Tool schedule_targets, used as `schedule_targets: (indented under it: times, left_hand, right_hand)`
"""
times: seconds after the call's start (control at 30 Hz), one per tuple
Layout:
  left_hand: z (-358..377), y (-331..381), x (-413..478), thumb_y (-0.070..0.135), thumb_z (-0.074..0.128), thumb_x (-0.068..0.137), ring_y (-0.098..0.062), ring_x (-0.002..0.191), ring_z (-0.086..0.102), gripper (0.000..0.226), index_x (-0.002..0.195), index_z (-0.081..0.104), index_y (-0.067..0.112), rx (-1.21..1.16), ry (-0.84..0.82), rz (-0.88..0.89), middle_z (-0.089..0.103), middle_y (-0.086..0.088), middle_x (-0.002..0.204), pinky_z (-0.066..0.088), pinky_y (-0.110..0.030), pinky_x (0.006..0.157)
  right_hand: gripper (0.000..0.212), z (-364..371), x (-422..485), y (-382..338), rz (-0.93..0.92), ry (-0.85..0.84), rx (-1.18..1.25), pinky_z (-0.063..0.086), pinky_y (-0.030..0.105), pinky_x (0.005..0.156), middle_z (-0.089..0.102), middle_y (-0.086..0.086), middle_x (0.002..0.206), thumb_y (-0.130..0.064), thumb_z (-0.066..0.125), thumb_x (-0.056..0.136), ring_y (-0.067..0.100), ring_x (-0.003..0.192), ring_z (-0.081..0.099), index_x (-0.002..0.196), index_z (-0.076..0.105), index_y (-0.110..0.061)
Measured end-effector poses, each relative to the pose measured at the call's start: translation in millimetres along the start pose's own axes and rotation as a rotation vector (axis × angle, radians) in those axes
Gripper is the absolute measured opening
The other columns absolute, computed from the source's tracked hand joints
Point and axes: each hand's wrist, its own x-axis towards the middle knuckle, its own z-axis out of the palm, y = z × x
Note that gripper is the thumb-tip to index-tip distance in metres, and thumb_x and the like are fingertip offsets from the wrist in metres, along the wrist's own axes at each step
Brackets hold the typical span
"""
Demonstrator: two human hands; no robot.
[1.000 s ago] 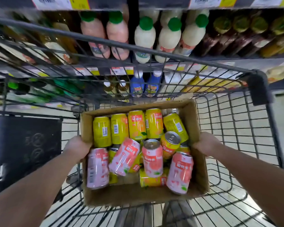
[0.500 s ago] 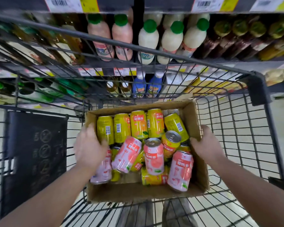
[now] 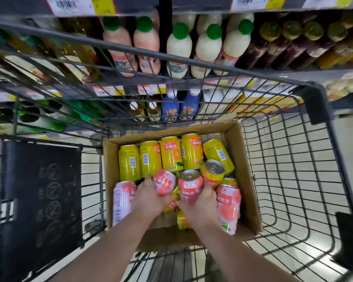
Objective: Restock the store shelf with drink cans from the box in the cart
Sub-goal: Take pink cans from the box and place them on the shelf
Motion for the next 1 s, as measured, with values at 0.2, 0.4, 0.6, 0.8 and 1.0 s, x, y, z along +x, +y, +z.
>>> schedule_targets:
  times: [0.2, 0.4, 0.6, 0.8, 1.0]
  left_hand:
    - [12, 0, 5, 0.048, 0.075, 0.069, -0.030, 0.122, 0.048, 0.094, 0.141, 0.028, 0.010, 0.203, 0.078, -0.002, 0.051, -0.011, 0.132, 0.042, -0.040, 0.098]
    - [-3, -4, -15, 0.018, 0.081, 0.068, -0.028, 0.101, 0.061, 0.054, 0.113, 0.053, 0.011, -0.342, 0.065, 0.049, 0.066, -0.008, 0.106, 0.049, -0.037, 0.087]
    - [-38, 4, -57, 0.011, 0.079, 0.072, -0.024, 0.089, 0.066, 0.046, 0.111, 0.055, 0.010, -0.599, 0.073, 0.025, 0.069, -0.008, 0.098, 0.052, -0.033, 0.079]
    - [-72, 23, -128, 0.026, 0.082, 0.068, -0.009, 0.077, 0.063, 0.037, 0.094, 0.056, 0.025, -0.601, 0.228, 0.095, 0.066, 0.004, 0.086, 0.046, -0.018, 0.056]
    - [-82, 45, -232, 0.023, 0.083, 0.065, -0.001, 0.060, 0.065, 0.032, 0.085, 0.058, 0.023, -0.812, 0.374, 0.187, 0.068, 0.007, 0.079, 0.046, -0.014, 0.047]
  right_hand:
    - [0.083, 18, 8, 2, 0.028, 0.132, -0.018, 0.041, 0.045, 0.097, 0.042, 0.011, 0.127, -0.034, 0.081, 0.064, 0.034, 0.120, 0.044, 0.127, 0.029, -0.017]
    - [0.072, 0, 1, 0, -0.096, -0.011, 0.031, 0.040, 0.040, 0.102, 0.047, 0.008, 0.126, -0.039, 0.075, 0.066, 0.028, 0.118, 0.049, 0.126, 0.043, -0.016]
    - [0.041, -31, -17, -16, -0.101, -0.122, 0.200, 0.047, 0.030, 0.087, 0.061, 0.004, 0.105, -0.032, 0.077, 0.064, 0.019, 0.094, 0.059, 0.098, 0.058, -0.023]
    - [0.030, -91, -64, -38, -0.230, -0.197, 0.313, 0.053, 0.034, 0.081, 0.068, 0.002, 0.093, -0.030, 0.076, 0.069, 0.021, 0.087, 0.065, 0.093, 0.059, -0.022]
    - [0.019, -170, -147, -45, -0.478, -0.266, 0.377, 0.052, 0.019, 0.058, 0.068, -0.005, 0.078, -0.023, 0.075, 0.071, 0.009, 0.067, 0.063, 0.079, 0.059, -0.021]
